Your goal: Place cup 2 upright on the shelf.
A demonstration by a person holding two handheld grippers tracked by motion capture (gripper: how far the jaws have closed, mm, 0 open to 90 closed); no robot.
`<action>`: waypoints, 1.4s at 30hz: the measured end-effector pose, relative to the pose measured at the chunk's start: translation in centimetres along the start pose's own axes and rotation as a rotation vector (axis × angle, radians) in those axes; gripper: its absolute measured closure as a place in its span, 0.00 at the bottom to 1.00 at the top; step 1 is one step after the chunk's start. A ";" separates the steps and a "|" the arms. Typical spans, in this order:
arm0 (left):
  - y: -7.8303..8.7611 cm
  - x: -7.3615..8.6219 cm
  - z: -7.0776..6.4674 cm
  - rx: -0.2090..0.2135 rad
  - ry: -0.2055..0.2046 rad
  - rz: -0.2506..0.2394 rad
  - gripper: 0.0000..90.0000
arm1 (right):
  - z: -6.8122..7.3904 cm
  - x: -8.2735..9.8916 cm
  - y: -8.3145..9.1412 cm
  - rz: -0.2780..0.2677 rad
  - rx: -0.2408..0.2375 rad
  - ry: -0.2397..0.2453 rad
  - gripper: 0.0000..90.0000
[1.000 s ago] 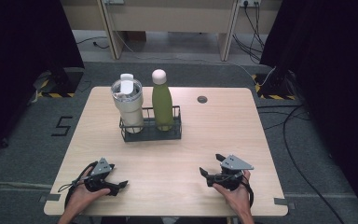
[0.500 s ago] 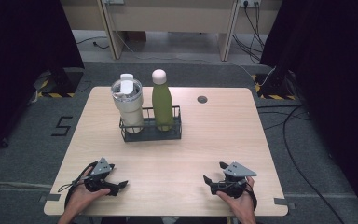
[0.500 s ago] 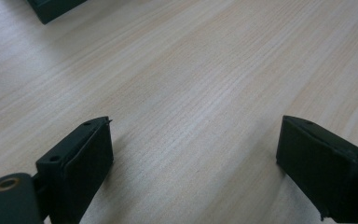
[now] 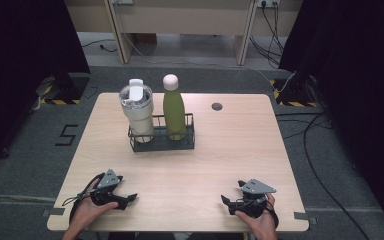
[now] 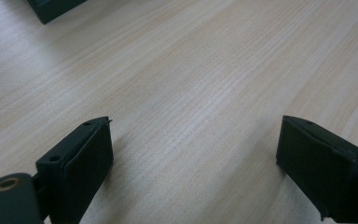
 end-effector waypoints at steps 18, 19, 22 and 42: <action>0.0 0.0 0.0 0.000 -0.001 0.001 0.11 | 0.3 1.4 0.6 0.128 0.028 0.021 0.17; 0.0 0.0 0.0 0.000 -0.001 0.001 0.11 | 0.3 1.5 0.7 0.128 0.028 0.013 0.17; 0.0 0.0 0.0 0.000 0.000 0.000 0.11 | 0.3 1.5 0.8 0.128 0.030 0.022 0.16; 0.0 0.0 0.0 0.000 0.000 0.000 0.11 | 0.3 2.0 0.6 0.127 0.045 0.009 0.00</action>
Point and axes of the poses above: each handheld gripper's, and its own axes: y roughly backward along the jaws, x roughly out of its underside, z roughly to its left, the point moved 3 cm from there along -y, roughly forward along the jaws, and after that the axes turned 6 degrees about -x, right-handed, at the moved point
